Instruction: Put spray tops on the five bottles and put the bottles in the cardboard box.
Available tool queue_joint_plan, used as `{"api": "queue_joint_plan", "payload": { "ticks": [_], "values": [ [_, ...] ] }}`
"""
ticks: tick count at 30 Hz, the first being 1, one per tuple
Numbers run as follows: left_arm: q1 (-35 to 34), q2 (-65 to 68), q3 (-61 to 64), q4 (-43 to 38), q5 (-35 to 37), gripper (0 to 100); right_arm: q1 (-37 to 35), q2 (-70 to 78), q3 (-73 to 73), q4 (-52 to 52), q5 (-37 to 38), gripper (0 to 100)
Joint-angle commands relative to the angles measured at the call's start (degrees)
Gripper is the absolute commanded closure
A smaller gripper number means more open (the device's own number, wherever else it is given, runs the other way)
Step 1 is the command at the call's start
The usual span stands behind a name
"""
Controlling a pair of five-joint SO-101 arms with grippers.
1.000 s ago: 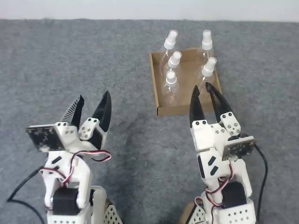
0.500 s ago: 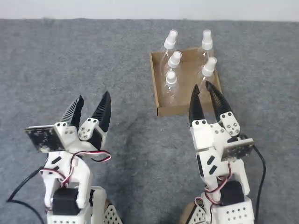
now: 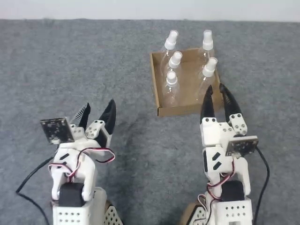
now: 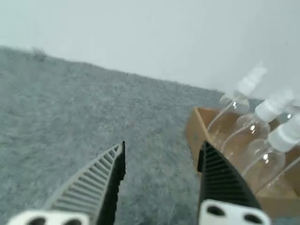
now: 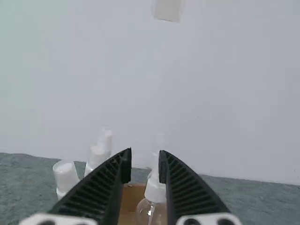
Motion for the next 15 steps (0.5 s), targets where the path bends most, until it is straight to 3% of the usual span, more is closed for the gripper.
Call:
{"api": "queue_joint_plan", "payload": {
  "ticks": [1, 5, 15],
  "values": [
    [0.0, -1.3, 3.2, -4.1, 0.7, 76, 1.9, -0.9, 1.3, 4.5, 0.6, 94.6],
    [-1.8, -1.2, 9.9, -12.8, 0.9, 76, 2.7, -0.9, 1.3, 10.0, 0.6, 94.6],
    [-10.8, -1.0, 9.6, -12.6, 0.8, 76, 2.7, -0.9, 1.3, 25.5, 0.6, 94.6]
  ]
}}
